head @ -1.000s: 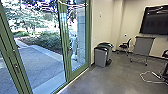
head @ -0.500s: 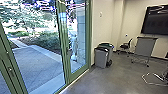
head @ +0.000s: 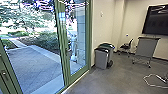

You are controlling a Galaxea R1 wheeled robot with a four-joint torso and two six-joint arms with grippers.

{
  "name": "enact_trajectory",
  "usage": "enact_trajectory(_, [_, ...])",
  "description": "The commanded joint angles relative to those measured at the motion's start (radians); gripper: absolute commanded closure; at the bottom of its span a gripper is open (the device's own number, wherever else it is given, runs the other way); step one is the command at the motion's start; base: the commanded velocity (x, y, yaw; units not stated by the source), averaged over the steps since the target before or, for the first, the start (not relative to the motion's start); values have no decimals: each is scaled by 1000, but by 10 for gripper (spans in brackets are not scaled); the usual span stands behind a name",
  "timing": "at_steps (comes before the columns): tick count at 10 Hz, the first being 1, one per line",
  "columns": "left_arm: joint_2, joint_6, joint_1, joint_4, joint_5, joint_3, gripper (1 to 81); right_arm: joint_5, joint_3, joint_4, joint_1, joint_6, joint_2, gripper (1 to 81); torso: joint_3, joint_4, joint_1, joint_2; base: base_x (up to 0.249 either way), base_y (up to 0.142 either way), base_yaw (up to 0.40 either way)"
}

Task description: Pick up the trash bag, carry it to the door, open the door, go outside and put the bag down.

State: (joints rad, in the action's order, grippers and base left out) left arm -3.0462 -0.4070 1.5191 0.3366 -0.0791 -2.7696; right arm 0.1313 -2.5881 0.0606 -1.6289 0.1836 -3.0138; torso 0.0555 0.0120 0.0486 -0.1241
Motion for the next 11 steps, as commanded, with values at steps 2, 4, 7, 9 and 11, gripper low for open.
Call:
enact_trajectory(2, [-1, -3, -52, -13, 48, 1, 811, -53, 8, 5, 46, -13, -15, 10, 0, 0, 0, 0, 148, 0, 0])
enact_trajectory(4, [-2, -4, -52, -13, 48, 1, 811, -55, 7, 5, 46, -13, -15, 10, 0, 0, 0, 0, 152, 0, 0])
enact_trajectory(7, [-2, -3, -52, -13, 48, 1, 811, -59, 0, 4, 48, -13, -21, 10, 0, 0, 0, 0, 156, 0, 0])
enact_trajectory(9, [-5, -3, -52, -14, 48, 1, 811, -61, -4, 7, 48, -13, -23, 10, 0, 0, 0, 0, 156, 0, 0])
enact_trajectory(11, [-5, -3, -52, -14, 48, 1, 811, -59, -4, 10, 46, -13, -23, 10, 0, 0, 0, 0, 156, 0, 0])
